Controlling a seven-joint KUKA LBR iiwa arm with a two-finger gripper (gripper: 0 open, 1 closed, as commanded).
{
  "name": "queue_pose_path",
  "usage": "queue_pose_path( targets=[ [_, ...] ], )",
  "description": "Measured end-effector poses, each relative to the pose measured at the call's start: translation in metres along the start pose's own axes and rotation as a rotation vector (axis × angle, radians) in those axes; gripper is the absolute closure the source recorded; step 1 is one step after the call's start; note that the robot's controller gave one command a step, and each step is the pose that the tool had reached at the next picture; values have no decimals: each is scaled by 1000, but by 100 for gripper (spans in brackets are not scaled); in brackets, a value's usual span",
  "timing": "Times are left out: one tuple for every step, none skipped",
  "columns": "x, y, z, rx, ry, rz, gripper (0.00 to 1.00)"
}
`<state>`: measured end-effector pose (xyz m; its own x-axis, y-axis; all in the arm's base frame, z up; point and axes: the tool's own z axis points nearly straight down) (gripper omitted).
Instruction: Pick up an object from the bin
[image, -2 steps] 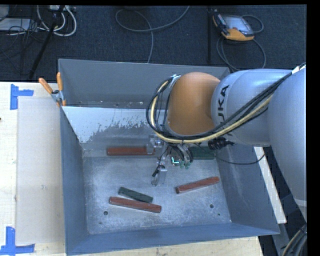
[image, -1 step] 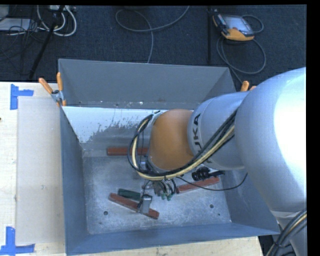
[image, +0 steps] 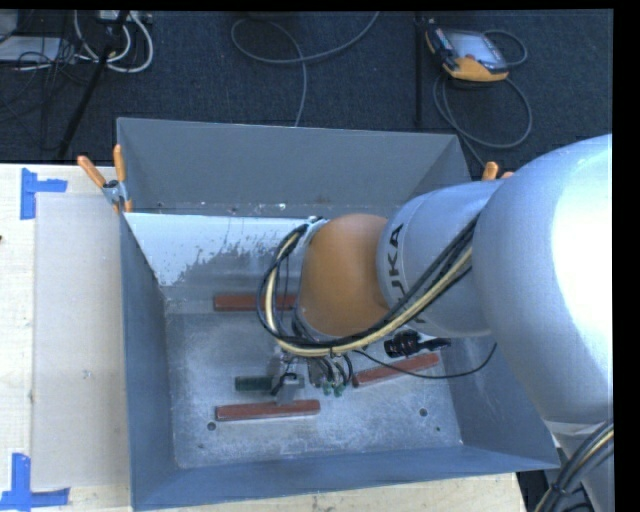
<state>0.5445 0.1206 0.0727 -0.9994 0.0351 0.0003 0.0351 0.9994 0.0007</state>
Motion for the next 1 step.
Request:
queue_pose_path(
  targets=[
    [-37, 0, -218, -1, -12, -121, 100]
  ],
)
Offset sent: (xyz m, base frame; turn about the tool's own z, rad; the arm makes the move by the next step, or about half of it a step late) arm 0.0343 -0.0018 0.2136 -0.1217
